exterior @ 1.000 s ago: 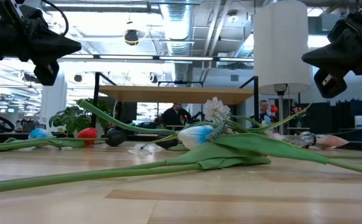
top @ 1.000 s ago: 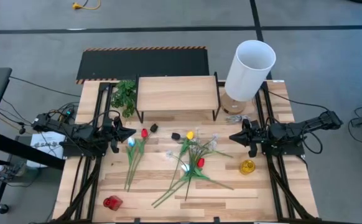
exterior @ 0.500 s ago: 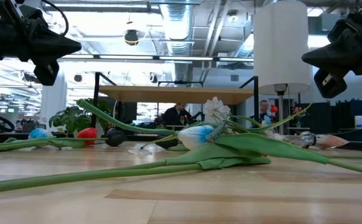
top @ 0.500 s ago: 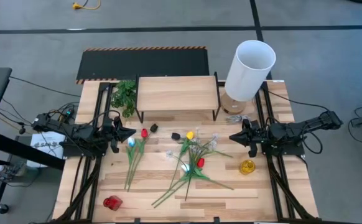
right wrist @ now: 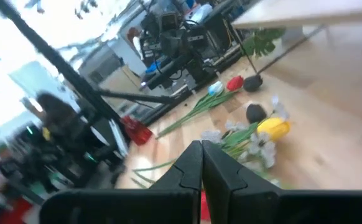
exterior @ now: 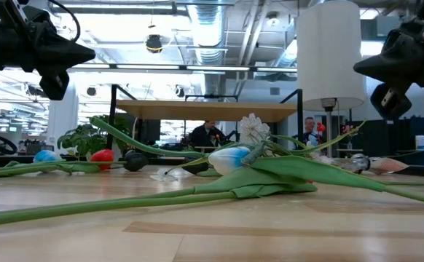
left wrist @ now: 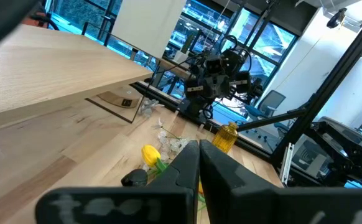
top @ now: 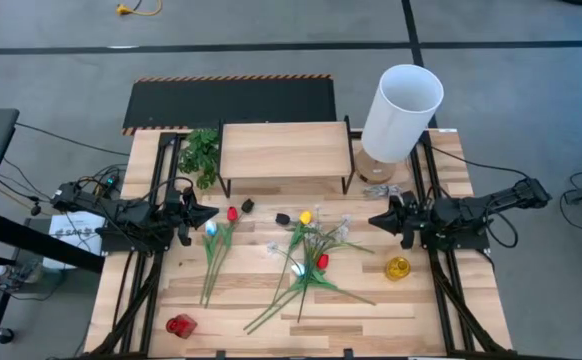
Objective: Pick and place flowers into a vace then onto a shelf
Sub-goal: Put the yellow vase on the shelf
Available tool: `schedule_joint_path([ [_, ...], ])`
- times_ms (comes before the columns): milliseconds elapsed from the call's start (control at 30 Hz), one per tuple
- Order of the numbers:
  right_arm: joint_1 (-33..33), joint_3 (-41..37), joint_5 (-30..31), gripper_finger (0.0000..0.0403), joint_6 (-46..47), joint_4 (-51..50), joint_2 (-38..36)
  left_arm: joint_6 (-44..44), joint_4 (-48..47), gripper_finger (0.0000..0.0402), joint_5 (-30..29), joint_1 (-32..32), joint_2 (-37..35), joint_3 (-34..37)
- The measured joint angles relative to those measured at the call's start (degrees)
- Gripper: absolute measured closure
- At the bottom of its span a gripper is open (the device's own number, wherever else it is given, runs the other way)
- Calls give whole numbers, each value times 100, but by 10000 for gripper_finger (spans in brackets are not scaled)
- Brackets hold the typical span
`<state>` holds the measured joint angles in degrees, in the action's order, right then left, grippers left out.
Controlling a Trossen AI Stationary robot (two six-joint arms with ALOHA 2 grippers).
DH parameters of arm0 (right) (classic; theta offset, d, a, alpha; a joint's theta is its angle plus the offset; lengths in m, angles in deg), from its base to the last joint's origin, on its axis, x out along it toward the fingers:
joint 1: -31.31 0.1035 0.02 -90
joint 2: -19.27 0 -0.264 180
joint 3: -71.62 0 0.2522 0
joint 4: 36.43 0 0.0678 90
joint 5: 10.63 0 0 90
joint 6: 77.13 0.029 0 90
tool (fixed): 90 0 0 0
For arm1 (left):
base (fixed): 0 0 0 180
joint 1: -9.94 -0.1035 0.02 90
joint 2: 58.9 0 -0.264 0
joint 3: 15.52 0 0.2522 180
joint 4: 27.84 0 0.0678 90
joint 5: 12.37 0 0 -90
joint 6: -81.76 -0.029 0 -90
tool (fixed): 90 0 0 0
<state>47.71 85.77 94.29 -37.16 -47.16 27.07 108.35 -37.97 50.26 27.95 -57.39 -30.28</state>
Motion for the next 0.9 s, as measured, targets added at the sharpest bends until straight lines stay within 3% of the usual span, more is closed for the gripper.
schedule_joint_path([
  [233, 0, 1, 0, 403, 2005, 414, -1, 0, -1, 401, 0, -1, 0, 1],
  [900, 0, 1, -111, 403, 1886, 945, 1, 0, 1, 401, 0, 0, 0, 0],
])
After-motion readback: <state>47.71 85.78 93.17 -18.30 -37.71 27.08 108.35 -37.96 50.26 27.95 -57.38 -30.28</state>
